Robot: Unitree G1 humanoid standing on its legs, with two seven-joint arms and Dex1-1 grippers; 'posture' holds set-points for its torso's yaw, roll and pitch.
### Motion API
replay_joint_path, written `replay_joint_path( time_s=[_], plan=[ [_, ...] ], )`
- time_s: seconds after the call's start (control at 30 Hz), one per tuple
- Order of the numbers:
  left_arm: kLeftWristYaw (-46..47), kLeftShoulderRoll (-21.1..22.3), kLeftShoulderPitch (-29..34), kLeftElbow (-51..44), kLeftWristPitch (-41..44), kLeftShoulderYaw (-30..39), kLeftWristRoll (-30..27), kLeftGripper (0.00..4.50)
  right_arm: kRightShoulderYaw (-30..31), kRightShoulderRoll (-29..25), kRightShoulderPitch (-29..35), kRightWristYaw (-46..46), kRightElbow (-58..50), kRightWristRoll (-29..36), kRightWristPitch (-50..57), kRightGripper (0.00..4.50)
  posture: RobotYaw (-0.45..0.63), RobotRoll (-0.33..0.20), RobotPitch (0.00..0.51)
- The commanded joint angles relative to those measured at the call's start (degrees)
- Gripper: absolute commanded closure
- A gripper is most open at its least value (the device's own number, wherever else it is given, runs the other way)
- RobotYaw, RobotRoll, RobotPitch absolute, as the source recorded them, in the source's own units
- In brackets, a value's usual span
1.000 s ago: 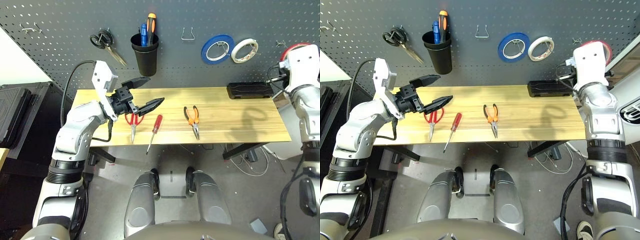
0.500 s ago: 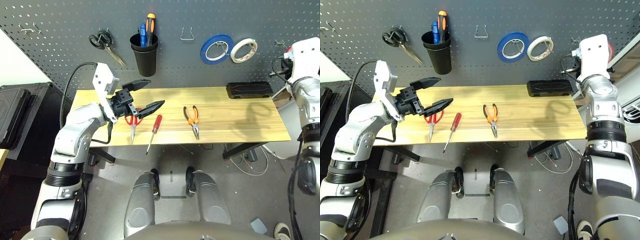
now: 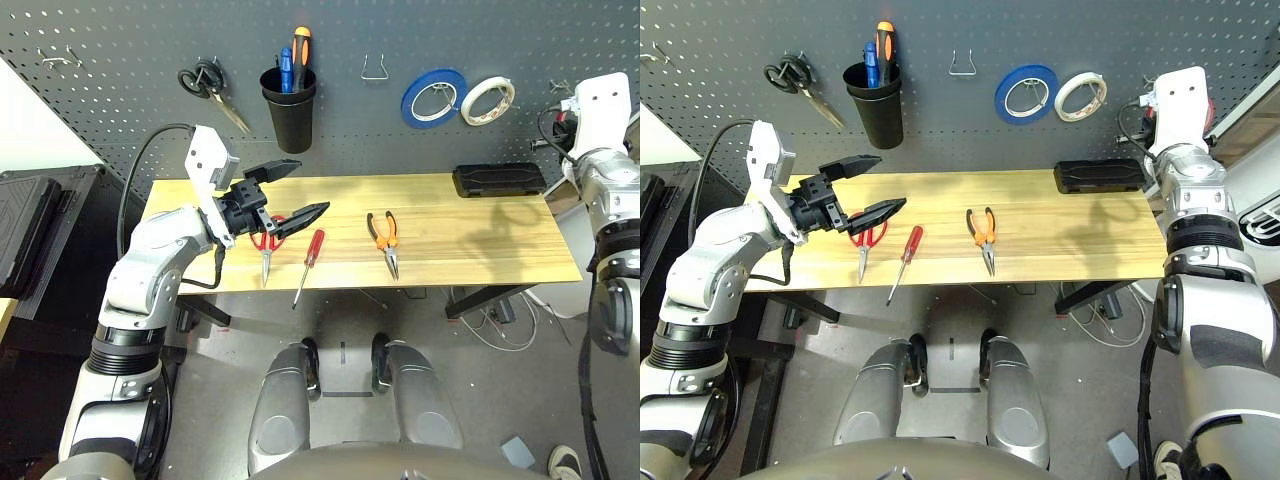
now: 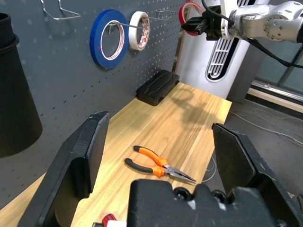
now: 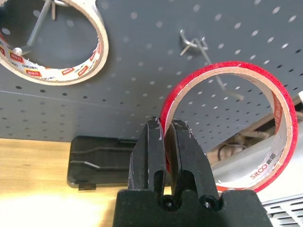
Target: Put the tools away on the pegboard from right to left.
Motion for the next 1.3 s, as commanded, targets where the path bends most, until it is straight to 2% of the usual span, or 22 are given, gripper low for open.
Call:
replay_joint_path(
  time_s=[0.03, 0.1, 0.2, 0.4, 0.53, 0.57, 0.7, 0.83, 0.97, 1.1, 1.3],
  plan=[
    [0.10, 0.27, 0.86, -1.33, 0.64, -0.87, 0.08, 0.00, -0.53, 0.17, -1.35, -1.14, 3.42, 0.60, -0.41, 4.48, -0.01, 0.000, 0.165],
    [0.11, 0.22, 0.80, -1.35, 0.65, -0.93, 0.11, 0.00, -0.23, 0.18, -1.98, -1.41, 4.77, 0.23, -0.99, 4.48, -0.01, 0.000, 0.165],
    [0.06, 0.22, 0.69, -1.28, 0.61, -0.96, 0.16, 0.00, 0.00, 0.44, -2.85, -1.61, 5.78, 0.12, -1.53, 3.67, -0.01, 0.000, 0.165],
    [0.06, 0.28, 0.62, -1.21, 0.63, -1.00, 0.27, 0.00, 0.78, 0.67, -3.02, -1.70, 4.44, -0.39, -3.26, 1.62, 0.00, 0.000, 0.161],
    [0.21, 0.16, 0.52, -1.16, 0.67, -1.02, 0.29, 0.00, 1.47, 0.67, -0.86, 0.00, -0.71, 0.04, -3.38, 0.14, 0.00, 0.000, 0.162],
    [0.22, 0.16, 0.51, -1.17, 0.66, -1.00, 0.28, 0.00, 1.71, 0.63, 0.34, 1.42, -3.22, 0.40, -2.78, 0.03, 0.00, 0.000, 0.165],
    [0.26, 0.27, 0.52, -1.25, 0.70, -0.92, 0.15, 0.00, 1.41, 0.82, 4.61, 6.07, -12.11, 2.59, 0.93, 0.03, 0.00, 0.000, 0.168],
    [0.13, 0.75, 1.24, -2.01, 1.05, -0.59, -0.24, 0.00, 2.46, -1.04, 10.50, 15.09, -24.49, 5.73, 13.89, 0.03, 0.00, 0.000, 0.172],
    [-0.29, 1.58, 2.36, -2.83, 1.81, -0.42, -0.67, 0.00, 6.72, -3.77, 13.69, 24.63, -33.48, 6.80, 27.55, 0.03, 0.01, 0.000, 0.179],
    [-1.28, 2.76, 4.06, -3.43, 1.80, -1.63, 0.29, 0.00, 10.50, -2.53, 14.07, 27.94, -35.80, 6.99, 37.73, 0.03, 0.02, 0.000, 0.191],
    [-0.72, 2.36, 4.82, -3.24, 1.53, -3.29, 0.89, 0.00, 13.81, 3.68, 12.31, 26.08, -32.63, 6.16, 40.81, 0.03, 0.03, 0.000, 0.219]
  ],
)
